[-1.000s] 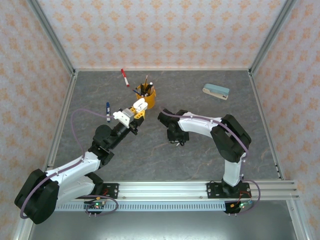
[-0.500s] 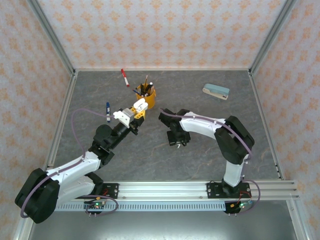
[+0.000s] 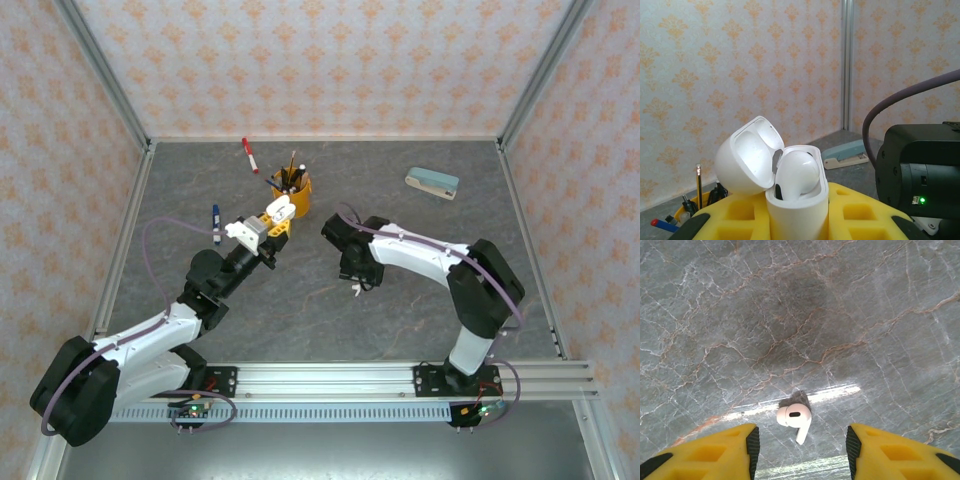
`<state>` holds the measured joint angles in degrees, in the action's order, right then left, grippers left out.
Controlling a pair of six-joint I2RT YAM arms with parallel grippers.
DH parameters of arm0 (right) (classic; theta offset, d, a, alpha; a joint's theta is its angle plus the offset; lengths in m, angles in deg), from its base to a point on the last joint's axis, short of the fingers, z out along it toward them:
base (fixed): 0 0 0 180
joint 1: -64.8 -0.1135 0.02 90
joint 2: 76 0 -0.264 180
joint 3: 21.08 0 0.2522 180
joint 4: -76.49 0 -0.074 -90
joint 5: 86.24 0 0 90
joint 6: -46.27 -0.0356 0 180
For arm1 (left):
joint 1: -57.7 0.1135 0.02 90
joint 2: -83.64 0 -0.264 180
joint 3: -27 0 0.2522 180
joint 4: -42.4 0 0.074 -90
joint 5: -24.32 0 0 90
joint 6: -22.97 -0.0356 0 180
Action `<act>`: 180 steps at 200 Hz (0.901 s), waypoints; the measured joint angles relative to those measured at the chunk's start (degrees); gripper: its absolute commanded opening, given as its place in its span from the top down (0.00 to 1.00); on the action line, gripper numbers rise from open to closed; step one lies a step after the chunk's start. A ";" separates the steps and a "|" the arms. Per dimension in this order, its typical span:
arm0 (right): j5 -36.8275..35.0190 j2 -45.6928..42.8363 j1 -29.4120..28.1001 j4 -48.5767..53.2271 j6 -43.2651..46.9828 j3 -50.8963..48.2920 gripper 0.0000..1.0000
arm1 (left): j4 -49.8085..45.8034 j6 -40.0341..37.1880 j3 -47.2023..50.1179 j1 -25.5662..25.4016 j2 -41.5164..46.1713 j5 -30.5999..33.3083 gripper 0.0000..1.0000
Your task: Insert the wireless bluetooth earbuds into the charging case
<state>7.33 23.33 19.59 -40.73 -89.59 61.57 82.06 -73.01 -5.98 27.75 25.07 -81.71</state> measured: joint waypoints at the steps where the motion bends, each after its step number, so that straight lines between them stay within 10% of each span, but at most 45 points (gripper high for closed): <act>1: 0.09 0.02 0.00 -0.04 0.00 0.00 0.50 | 0.00 0.00 0.00 0.00 0.00 0.00 1.00; 180: 2.86 6.12 -0.28 -1.92 5.86 0.00 0.55 | 0.42 0.02 0.00 0.00 -0.74 0.00 1.00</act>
<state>10.20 29.45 19.30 -42.65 -83.74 61.57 82.48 -72.99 -5.98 27.75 24.33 -81.71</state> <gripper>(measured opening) 0.455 0.219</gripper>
